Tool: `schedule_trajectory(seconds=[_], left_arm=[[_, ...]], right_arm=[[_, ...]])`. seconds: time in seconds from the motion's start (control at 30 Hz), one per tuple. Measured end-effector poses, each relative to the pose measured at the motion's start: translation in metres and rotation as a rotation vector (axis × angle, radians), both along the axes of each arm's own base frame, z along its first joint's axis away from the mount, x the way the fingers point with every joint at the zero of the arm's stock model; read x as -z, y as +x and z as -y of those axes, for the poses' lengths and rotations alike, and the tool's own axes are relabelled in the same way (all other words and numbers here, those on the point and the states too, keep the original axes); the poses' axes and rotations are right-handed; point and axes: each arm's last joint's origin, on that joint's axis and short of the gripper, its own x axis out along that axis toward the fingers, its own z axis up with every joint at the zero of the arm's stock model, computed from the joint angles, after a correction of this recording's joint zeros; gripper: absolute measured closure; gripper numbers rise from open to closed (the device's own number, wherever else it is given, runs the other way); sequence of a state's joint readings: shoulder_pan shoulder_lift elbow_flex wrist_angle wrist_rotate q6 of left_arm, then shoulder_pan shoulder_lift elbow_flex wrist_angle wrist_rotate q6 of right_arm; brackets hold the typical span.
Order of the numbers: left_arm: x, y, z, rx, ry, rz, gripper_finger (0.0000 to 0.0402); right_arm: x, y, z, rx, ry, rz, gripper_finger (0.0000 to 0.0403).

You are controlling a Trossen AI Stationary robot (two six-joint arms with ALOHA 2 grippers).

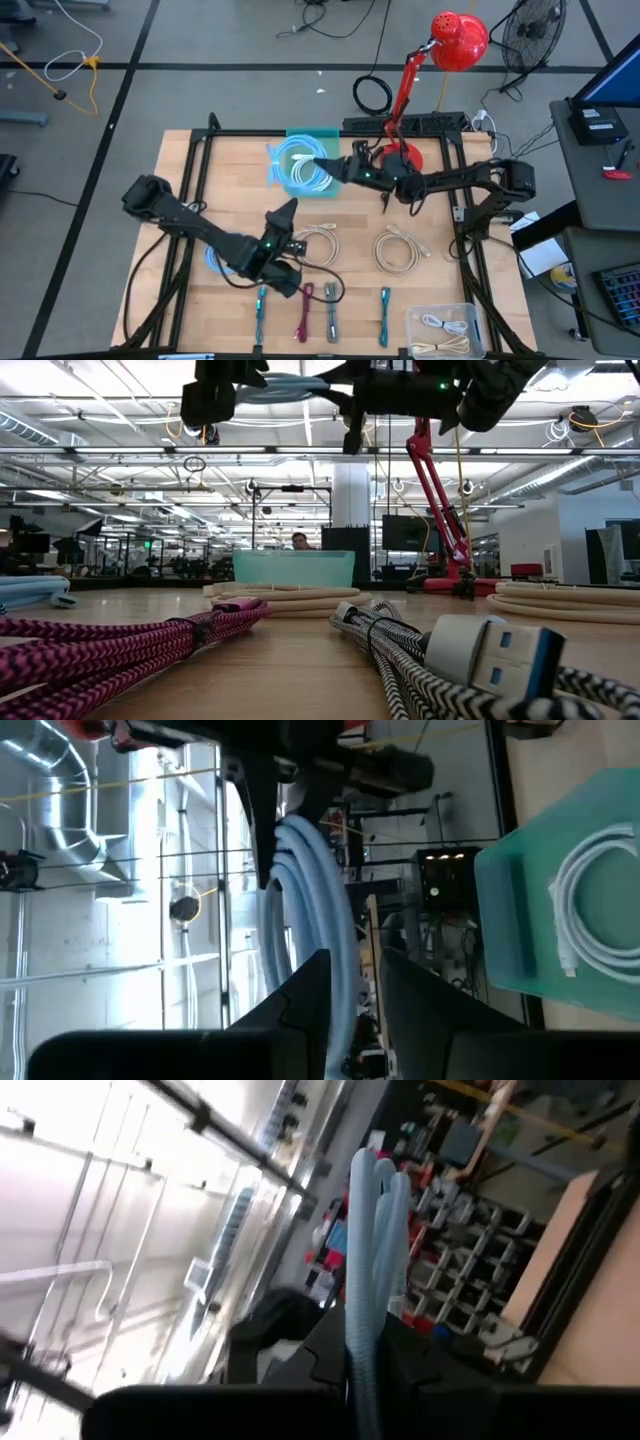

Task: Pick & Place USB Port
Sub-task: Put the right blue HDMI cable into the green bin

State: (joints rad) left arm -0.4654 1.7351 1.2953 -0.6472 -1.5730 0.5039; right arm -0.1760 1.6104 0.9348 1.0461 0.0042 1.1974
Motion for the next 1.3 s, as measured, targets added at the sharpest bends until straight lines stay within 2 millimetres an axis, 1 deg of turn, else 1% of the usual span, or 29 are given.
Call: schedule_trajectory(seconds=[0.13,0.23,0.3,0.4,0.5,0.57,0.67,0.8,0.97,1.03,1.1,1.17,1.3], left_arm=[[-0.001,0.002,-0.007,-0.021,0.015,-0.031,0.0309],[-0.004,0.001,-0.007,-0.02,0.015,-0.032,0.0309],[-0.004,0.001,-0.006,-0.015,0.034,-0.071,0.0309],[-0.003,-0.001,-0.002,-0.005,0.065,-0.13,0.0306],[-0.003,-0.004,0.005,0.018,0.07,-0.138,0.0286],[-0.006,-0.009,0.01,0.039,0.053,-0.104,0.0267],[-0.012,-0.015,0.013,0.055,0.001,-0.002,0.0241],[-0.011,-0.024,0.016,0.077,-0.039,0.069,0.0226],[-0.011,-0.036,0.016,0.097,-0.042,0.065,0.0244],[-0.015,-0.04,0.014,0.099,-0.074,0.124,0.0257],[-0.021,-0.046,0.011,0.101,-0.108,0.184,0.027],[-0.027,-0.052,0.009,0.106,-0.138,0.236,0.0281],[-0.039,-0.067,0.005,0.122,-0.191,0.326,0.0297]], right_arm=[[0.0,0.001,-0.004,-0.038,-0.042,-0.003,0.0391],[-0.001,0.0,-0.003,-0.05,-0.05,0.0,0.039],[-0.001,0.0,0.0,-0.05,-0.056,0.002,0.039],[0.0,-0.002,0.011,-0.054,-0.063,-0.015,0.039],[0.002,-0.004,0.021,-0.068,-0.085,-0.04,0.039],[0.008,-0.004,0.026,-0.073,-0.102,-0.101,0.039],[0.019,-0.006,0.037,-0.046,-0.085,-0.215,0.039],[0.026,-0.01,0.052,0.077,-0.044,-0.28,0.039],[0.036,-0.014,0.064,0.228,0.033,-0.377,0.039],[0.043,-0.015,0.068,0.307,0.073,-0.423,0.039],[0.055,-0.012,0.072,0.359,0.109,-0.444,0.039],[0.068,-0.008,0.075,0.371,0.152,-0.464,0.039],[0.09,0.003,0.082,0.346,0.21,-0.397,0.039]])
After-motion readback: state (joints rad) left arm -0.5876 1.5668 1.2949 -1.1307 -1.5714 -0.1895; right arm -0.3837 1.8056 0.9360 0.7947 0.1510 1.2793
